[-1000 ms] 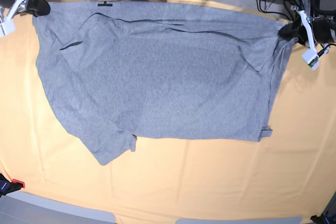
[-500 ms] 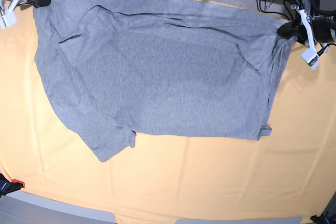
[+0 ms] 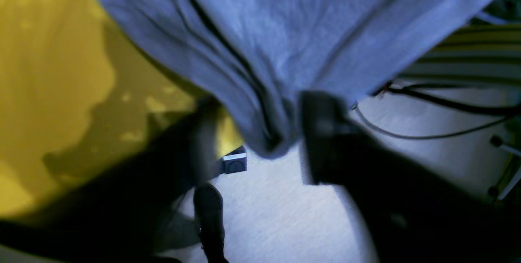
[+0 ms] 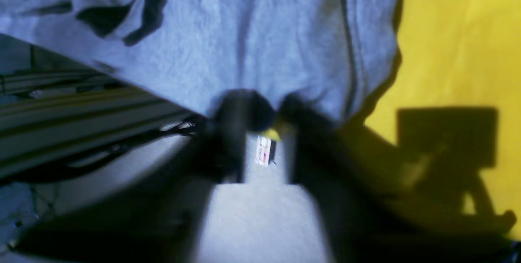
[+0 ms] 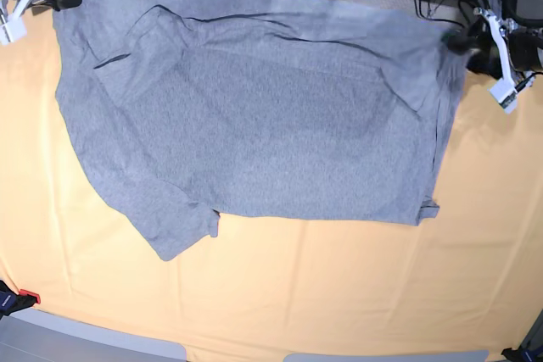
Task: Layout the t-shirt on the table in an organized manner, then fold the t-shirt properly
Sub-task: 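Release the edge and move the left gripper along the shirt side toward the hem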
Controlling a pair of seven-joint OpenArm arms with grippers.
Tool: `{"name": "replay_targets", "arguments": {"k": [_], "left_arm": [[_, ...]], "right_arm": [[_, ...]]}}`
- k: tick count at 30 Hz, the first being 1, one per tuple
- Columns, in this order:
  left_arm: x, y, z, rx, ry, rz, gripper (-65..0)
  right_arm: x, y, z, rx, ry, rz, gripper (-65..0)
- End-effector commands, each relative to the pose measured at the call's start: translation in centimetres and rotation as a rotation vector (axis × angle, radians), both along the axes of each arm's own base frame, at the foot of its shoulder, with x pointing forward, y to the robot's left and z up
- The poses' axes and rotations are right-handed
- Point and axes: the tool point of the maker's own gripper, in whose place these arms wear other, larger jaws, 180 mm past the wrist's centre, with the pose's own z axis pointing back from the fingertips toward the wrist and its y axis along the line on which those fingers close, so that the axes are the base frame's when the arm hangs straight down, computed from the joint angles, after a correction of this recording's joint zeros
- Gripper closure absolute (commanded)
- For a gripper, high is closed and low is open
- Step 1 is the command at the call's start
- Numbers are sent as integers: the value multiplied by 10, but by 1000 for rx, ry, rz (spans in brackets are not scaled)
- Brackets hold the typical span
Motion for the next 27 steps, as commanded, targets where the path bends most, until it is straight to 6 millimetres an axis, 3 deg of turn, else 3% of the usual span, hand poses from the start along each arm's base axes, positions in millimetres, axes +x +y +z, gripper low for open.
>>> {"name": "replay_targets", "arguments": {"k": [1,3,7,15,19,23,27], "left_arm": [[6,0,11,0,-28,-24,-458],[8,3,14,16,-28,-35,-466],[20,13,27,47,-52,-15,-466],[81,39,105,30,-392,112,-466],[108,56,126,-24,-508,218,-466],[130,93,128,-105,-541,402,-466],[147,119,118,-238,-521,523,-466]], "right_arm": [[5,-2,9,-10,-28,23,-281],[10,0,15,12,-50,34,-343],[18,-4,25,8,-69,70,-345],[34,-37,53,-79,-153,29,-345],[50,-62,79,-146,-262,-43,-345],[61,-76,98,-184,-343,-89,-345],[69,-77,103,-184,-378,-93,-345]]}}
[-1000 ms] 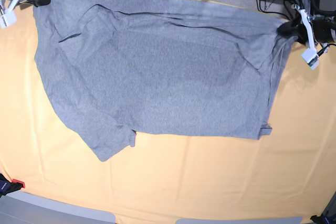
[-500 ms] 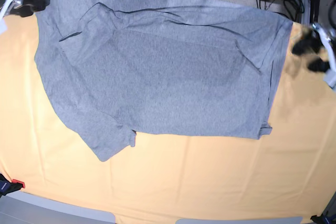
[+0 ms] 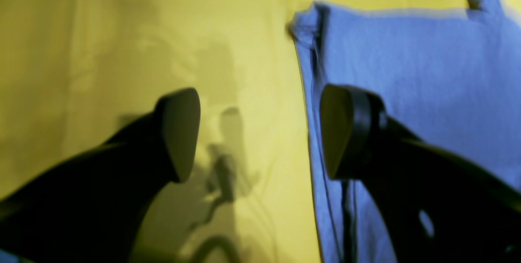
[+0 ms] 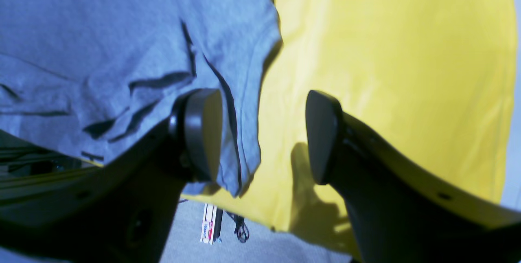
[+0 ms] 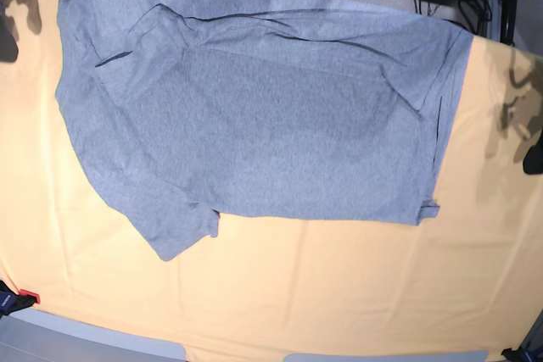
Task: Layout the t-shirt on the table in an organized manner, then fold the t-shirt properly
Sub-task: 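Release the edge and move the left gripper along the shirt side toward the hem, then move the right gripper to the hem corner opposite the left gripper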
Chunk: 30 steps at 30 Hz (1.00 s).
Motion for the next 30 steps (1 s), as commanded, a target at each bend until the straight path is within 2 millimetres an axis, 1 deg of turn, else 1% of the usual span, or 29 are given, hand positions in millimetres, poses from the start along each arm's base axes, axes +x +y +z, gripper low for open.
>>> {"name": "replay_targets", "arguments": {"k": [1,3,5,9,13,16,18,20,24,27,30], "left_arm": [[11,7,20,-16,-55,11,-466],[22,10,11,-70,-43,26,-466],[35,3,3,-110,-41,4,-466],[64,-25,-16,-178,-31,-38,-466],[95,-53,-42,-179,-13,-44,-466],[111,-79,-63,-191,19,-67,-466],[120,-97,-72,-206,27,-80,-466],[126,-110,-81,-204,34,-85,-466],[135,-126,-98,-191,51,-63,-466],[137,-140,-110,-171,70,-68,-466],[137,-155,-117,-172,83,-94,-464]], "right_arm": [[6,1,12,-15,-36,25,-345],[6,1,12,-15,-36,25,-345],[6,1,12,-15,-36,25,-345],[6,1,12,-15,-36,25,-345],[6,1,12,-15,-36,24,-345],[6,1,12,-15,-36,24,-345],[6,1,12,-15,-36,24,-345],[6,1,12,-15,-36,24,-345],[6,1,12,-15,-36,24,-345],[6,1,12,-14,-36,24,-345],[6,1,12,-15,-36,24,-345]]}}
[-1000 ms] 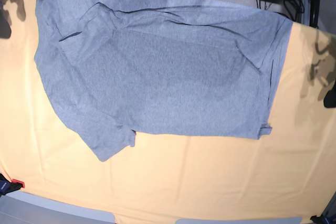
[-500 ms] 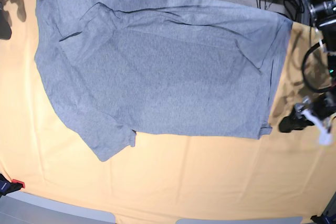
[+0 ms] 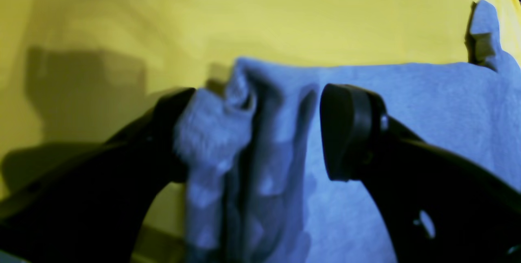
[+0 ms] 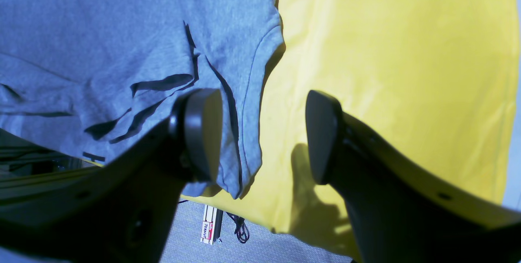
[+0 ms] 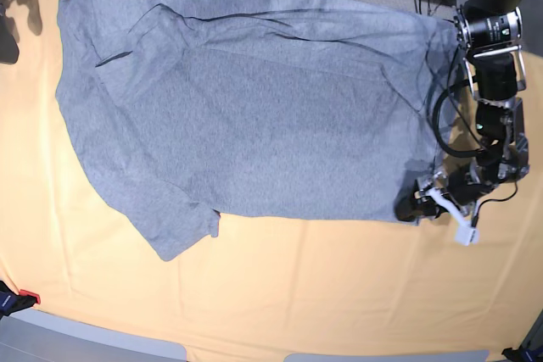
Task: Layout the t-shirt on the table in an organized manner, then fold the t-shirt properly
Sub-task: 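Move the right gripper to the hem corner opposite the left gripper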
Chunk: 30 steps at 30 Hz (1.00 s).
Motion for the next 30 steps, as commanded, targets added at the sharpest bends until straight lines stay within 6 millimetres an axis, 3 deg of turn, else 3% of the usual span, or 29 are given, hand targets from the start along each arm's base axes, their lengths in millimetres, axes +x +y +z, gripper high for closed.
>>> {"name": "replay_targets", "arguments": {"k": [1,2,4,8,13,18,22,30], "left_arm": [[9,1,14,9,-31,-6,-462],[9,-2,13,5,-31,-10,-444],[9,-5,12,3,-29,-14,-339],[11,2,11,30,-13,10,-15],[17,9,19,52,-24,23,0],[27,7,32,49,-55,22,0],[32,3,39,42,-71,18,0],[30,0,35,42,-56,10,0]], "right_arm": [[6,0,12,-19,-36,22,-345],[6,0,12,-19,-36,22,-345],[6,0,12,-19,-36,22,-345],[6,0,12,-20,-37,22,-345],[15,1,17,-13,-78,18,-345],[47,3,36,-12,-219,18,-345],[87,9,34,-57,-285,28,-345],[187,23,-6,-9,-267,7,-345]]}}
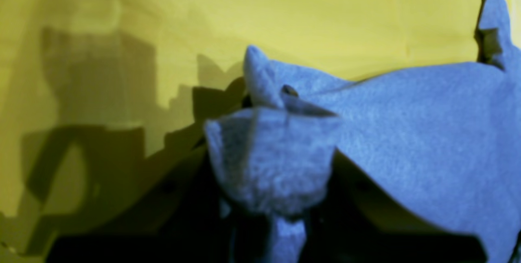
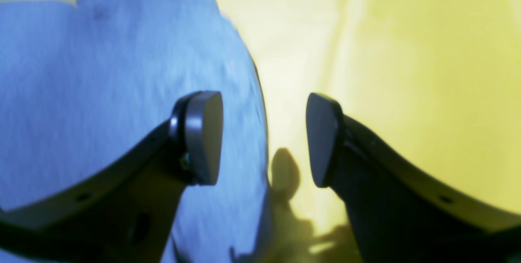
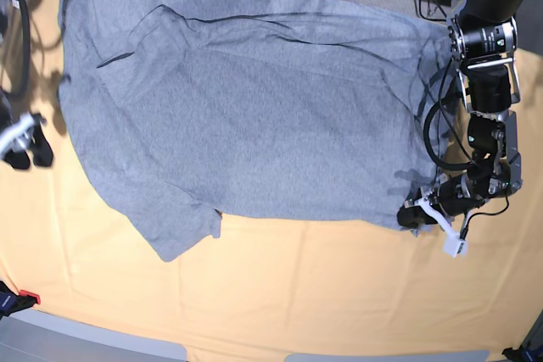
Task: Layout the t-shirt on the table in an organized manner, then fold the t-shirt properly
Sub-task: 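Move the right gripper to the hem corner opposite the left gripper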
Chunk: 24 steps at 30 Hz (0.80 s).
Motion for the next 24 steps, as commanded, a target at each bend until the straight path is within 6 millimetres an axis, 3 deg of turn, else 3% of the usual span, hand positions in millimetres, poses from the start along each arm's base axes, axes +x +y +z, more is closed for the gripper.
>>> {"name": "replay_targets", "arguments": {"k": [1,5,9,15,20,24], "left_arm": [[15,4,27,-10,-76,11,0],[14,4,25,-6,-65,6,0],[13,4,24,-3,-56,2,0],[12,4,23,-3,-54,1,0],[12,4,24,-3,-55,1,0],[12,4,23,-3,-54,1,0]], "right_arm": [[18,-6,16,8,-52,-6,-345],[55,-9,-13,167,22,-41,-345],[75,-12,-40,337,82,-76,-345],[80,2,-69,545,153,-103,-345],[74,44,-89,598,243,-34,-345],[77,62,-94,623,251,-15,-343]]}}
